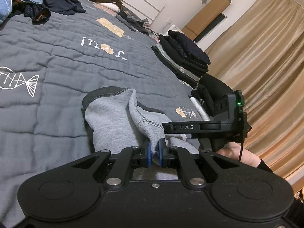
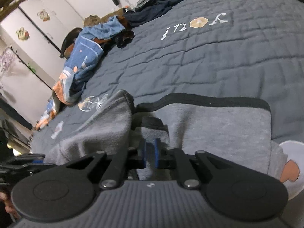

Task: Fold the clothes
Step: 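Hold the sweatshirt hem with the left gripper while the right gripper holds the cuff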

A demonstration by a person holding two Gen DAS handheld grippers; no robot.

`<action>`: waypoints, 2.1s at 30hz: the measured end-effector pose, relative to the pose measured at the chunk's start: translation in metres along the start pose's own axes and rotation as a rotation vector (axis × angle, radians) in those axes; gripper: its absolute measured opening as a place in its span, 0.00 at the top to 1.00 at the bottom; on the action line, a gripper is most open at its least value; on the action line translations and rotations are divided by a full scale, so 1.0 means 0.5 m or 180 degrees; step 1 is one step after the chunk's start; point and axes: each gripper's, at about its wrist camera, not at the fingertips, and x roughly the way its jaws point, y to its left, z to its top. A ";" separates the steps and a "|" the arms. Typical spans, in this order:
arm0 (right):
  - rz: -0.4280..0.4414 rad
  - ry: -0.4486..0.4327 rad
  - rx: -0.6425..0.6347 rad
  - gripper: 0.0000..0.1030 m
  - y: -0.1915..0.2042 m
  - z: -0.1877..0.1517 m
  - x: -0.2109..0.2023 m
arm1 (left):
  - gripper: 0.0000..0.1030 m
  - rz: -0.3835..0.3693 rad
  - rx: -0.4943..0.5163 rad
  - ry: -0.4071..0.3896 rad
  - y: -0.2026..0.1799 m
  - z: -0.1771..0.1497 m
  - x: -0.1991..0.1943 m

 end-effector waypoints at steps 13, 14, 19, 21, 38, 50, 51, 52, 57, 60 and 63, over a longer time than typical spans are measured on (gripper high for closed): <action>0.0079 -0.0254 -0.0006 0.95 0.007 0.034 -0.085 | 0.92 0.0004 0.0073 -0.0013 -0.009 0.004 -0.001; 0.0027 -0.0169 -0.0017 0.95 0.003 0.031 -0.076 | 0.92 0.0013 0.0086 -0.0007 -0.011 0.004 0.001; -0.0032 0.0201 0.0123 0.90 -0.030 0.009 -0.041 | 0.92 0.0053 0.0080 0.0044 -0.007 0.001 0.008; -0.0005 0.0256 0.0150 0.86 -0.034 0.000 -0.035 | 0.92 0.0045 0.0061 0.0043 -0.005 0.002 0.008; 0.0175 0.0112 0.0192 0.91 -0.016 -0.006 -0.054 | 0.92 0.0066 0.0046 0.0037 -0.002 0.006 0.007; -0.0145 0.0314 -0.0283 0.88 0.036 -0.008 -0.075 | 0.92 0.0067 0.0029 0.0079 0.003 0.018 0.000; -0.0130 0.0337 -0.0240 0.88 0.030 -0.011 -0.074 | 0.92 0.0056 0.0023 0.0096 0.002 0.017 0.003; -0.0114 0.0357 -0.0195 0.87 0.024 -0.013 -0.074 | 0.92 0.0040 0.0020 0.0097 0.001 0.017 0.006; -0.0069 0.0324 -0.0235 0.87 0.029 -0.021 -0.084 | 0.88 0.0035 -0.0103 0.0084 0.002 0.017 0.020; -0.0081 0.0313 -0.0330 0.87 0.039 -0.024 -0.088 | 0.71 -0.0016 -0.0199 0.0062 0.002 0.016 0.026; -0.0082 0.0308 -0.0335 0.87 0.038 -0.027 -0.088 | 0.53 -0.0131 -0.0229 0.0010 -0.005 0.015 0.029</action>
